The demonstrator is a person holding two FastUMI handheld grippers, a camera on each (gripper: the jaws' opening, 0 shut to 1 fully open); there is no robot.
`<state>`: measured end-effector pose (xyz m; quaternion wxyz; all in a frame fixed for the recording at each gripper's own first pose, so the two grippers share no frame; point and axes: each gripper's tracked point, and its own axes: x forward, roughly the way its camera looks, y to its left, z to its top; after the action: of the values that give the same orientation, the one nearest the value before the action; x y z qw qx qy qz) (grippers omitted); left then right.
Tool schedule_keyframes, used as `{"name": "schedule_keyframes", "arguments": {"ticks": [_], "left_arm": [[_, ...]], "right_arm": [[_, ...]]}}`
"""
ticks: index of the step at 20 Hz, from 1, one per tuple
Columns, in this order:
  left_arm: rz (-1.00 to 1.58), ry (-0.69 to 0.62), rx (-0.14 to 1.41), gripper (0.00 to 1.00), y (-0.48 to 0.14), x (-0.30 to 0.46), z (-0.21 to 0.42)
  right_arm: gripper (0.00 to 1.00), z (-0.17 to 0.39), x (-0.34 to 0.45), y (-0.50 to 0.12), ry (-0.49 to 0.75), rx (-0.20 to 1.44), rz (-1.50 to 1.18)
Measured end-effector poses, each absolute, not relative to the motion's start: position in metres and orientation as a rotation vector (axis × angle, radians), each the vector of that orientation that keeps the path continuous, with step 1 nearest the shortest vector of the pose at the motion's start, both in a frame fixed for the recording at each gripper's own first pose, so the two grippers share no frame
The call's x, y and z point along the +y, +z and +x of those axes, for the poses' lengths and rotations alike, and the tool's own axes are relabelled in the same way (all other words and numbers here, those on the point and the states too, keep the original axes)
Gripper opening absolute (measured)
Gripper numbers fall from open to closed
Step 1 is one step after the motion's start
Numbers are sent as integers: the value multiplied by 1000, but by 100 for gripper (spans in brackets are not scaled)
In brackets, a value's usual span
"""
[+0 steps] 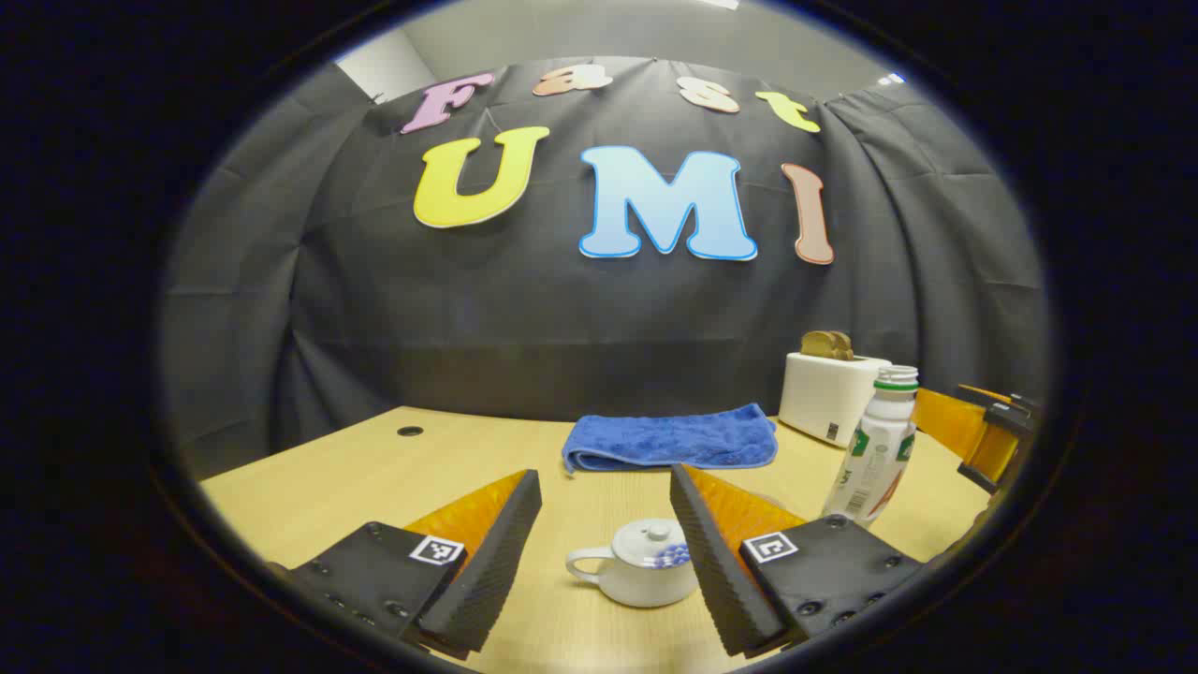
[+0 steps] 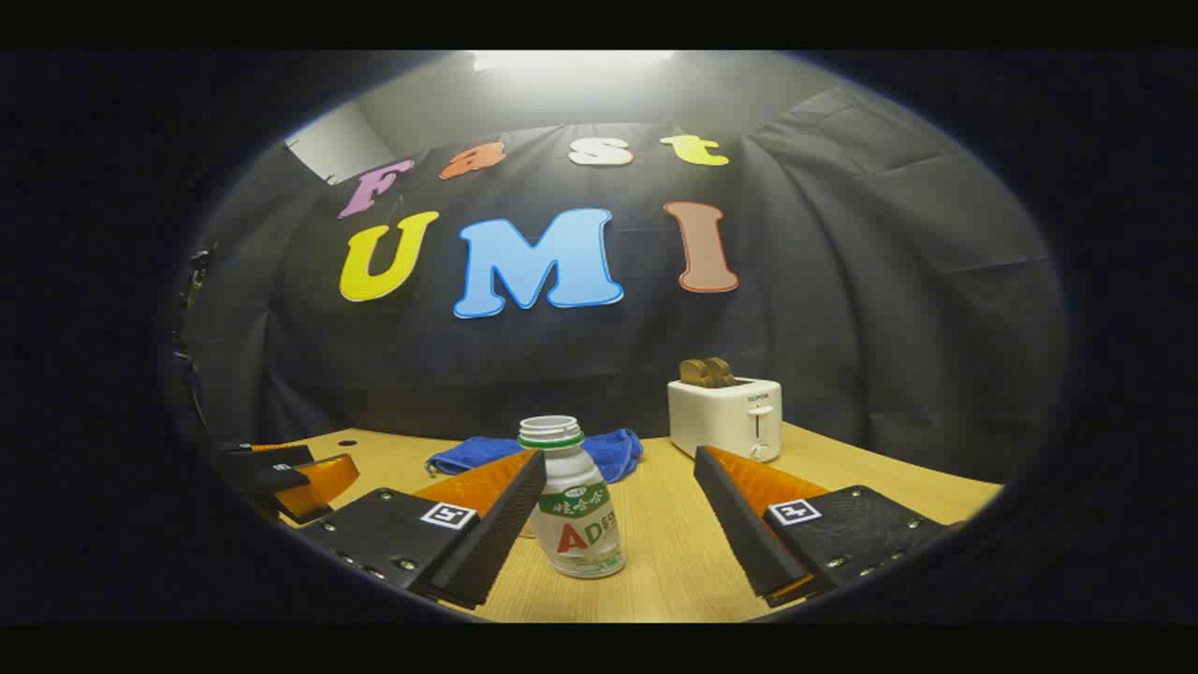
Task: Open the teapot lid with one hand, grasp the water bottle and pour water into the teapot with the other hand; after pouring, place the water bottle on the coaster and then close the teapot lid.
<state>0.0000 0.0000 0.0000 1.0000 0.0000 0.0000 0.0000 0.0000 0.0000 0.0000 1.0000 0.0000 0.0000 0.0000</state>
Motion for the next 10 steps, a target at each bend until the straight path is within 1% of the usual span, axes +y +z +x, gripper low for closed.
{"name": "schedule_keyframes", "arguments": {"ticks": [1, 6, 10], "left_arm": [[0, -3, 3, 96, -2, -3, 1], [23, -20, 14, 96, -6, -17, 3], [25, -28, 16, 94, -11, -25, 5]], "right_arm": [[98, -2, 2, -2, 15, 2, 1], [98, -5, 12, -9, 61, 26, 21], [98, -12, 24, -3, 96, -11, -18]]}}
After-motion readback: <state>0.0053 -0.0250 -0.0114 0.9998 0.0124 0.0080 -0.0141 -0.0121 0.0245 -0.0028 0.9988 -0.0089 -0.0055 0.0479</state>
